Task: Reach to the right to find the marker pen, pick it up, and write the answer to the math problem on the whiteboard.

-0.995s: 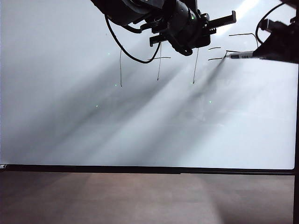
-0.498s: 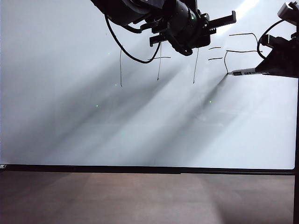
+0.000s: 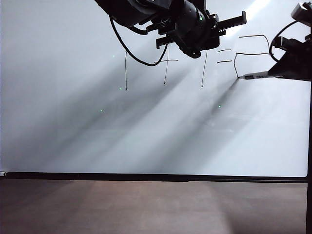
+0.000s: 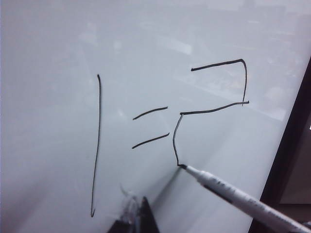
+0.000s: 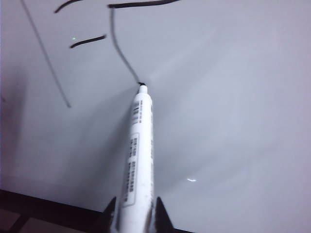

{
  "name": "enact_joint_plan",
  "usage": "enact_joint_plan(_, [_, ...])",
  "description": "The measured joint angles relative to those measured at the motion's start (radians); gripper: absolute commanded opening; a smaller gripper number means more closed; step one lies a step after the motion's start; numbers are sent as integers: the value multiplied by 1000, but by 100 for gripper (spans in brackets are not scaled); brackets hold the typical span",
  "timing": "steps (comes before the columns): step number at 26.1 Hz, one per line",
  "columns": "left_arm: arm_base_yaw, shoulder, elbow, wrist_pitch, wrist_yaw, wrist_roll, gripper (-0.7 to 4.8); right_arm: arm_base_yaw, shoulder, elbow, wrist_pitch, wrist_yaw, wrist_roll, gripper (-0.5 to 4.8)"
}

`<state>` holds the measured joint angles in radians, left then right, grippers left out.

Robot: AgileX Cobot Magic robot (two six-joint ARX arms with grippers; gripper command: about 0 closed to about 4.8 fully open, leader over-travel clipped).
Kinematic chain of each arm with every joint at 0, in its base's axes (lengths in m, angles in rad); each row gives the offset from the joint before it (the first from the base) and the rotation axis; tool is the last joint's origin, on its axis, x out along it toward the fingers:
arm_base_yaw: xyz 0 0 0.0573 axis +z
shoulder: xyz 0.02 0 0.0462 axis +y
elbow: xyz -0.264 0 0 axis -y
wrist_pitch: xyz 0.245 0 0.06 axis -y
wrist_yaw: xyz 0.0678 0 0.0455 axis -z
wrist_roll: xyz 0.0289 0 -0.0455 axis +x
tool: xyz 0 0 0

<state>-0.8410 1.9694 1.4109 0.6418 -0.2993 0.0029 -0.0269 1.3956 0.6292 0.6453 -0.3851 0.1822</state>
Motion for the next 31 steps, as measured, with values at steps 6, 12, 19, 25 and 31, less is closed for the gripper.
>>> enact_joint_plan(6, [0,0,0,-1,0,0,-5,-55,-5,-3,-8,-8,0,-7])
enact_joint_plan(12, [0,0,0,-2,0,0,-4,-107,-10,-4,-14,-16,0,-7])
enact_joint_plan(19, [0,0,0,-3,0,0,-4,-174,-26,-4,-19,-27,3,-7])
enact_joint_plan(25, [0,0,0,-3,0,0,-4,-190,-40,-4,-18,-54,21,-7])
enact_joint_plan(31, [0,0,0,-3,0,0,-5,-153,-125,-3,-10,-53,31,-7])
